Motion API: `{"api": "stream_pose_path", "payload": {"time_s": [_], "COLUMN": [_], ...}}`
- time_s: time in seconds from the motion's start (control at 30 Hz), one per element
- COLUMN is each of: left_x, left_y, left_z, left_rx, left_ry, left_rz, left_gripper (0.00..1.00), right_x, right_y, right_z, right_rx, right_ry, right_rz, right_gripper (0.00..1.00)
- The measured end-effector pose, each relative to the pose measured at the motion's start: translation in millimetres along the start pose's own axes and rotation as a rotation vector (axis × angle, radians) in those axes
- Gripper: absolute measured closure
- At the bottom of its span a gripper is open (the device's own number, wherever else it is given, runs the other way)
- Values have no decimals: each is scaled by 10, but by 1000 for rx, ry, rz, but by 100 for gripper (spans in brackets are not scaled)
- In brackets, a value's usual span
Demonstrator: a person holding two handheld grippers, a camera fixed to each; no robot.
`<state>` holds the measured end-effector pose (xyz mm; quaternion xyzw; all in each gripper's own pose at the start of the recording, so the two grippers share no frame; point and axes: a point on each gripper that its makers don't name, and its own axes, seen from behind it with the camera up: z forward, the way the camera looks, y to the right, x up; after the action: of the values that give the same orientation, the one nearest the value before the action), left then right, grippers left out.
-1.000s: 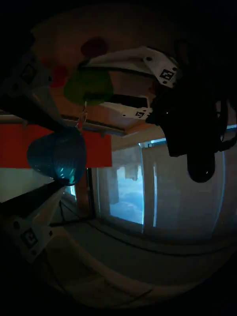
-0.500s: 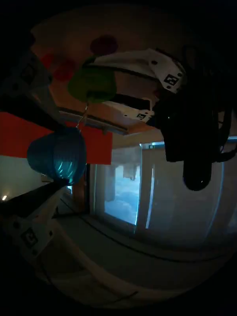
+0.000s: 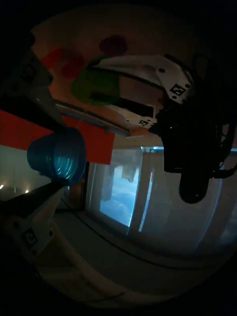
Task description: Pour water
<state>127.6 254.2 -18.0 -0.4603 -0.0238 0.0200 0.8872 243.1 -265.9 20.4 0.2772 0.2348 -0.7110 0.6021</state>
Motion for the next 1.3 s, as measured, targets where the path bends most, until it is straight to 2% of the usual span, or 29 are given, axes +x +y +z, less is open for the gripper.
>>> {"api": "stream_pose_path", "payload": {"time_s": [0.27,0.47,0.57,0.97,1.17,1.3], "left_x": [8,3,5,21,44,67], "left_y": [-17,-39,-42,-89,-110,-118], "left_z": [-4,-11,-10,-27,-46,-66], "left_rx": [2,4,6,22,32,38], "left_ry": [1,1,0,-6,-6,-5], "left_rz": [0,-4,-3,10,15,17], "left_gripper": [14,14,14,14,14,14], "right_x": [-2,4,-17,-55,-38,-48], "right_y": [24,47,59,27,-105,-192], "right_z": [-3,-17,-28,-99,-129,-142], "right_rx": [-6,-24,-35,-48,-20,-3], "right_ry": [3,17,21,51,76,86], "right_rz": [38,168,256,701,877,1029], "right_gripper": [11,11,11,11,12,12]}}
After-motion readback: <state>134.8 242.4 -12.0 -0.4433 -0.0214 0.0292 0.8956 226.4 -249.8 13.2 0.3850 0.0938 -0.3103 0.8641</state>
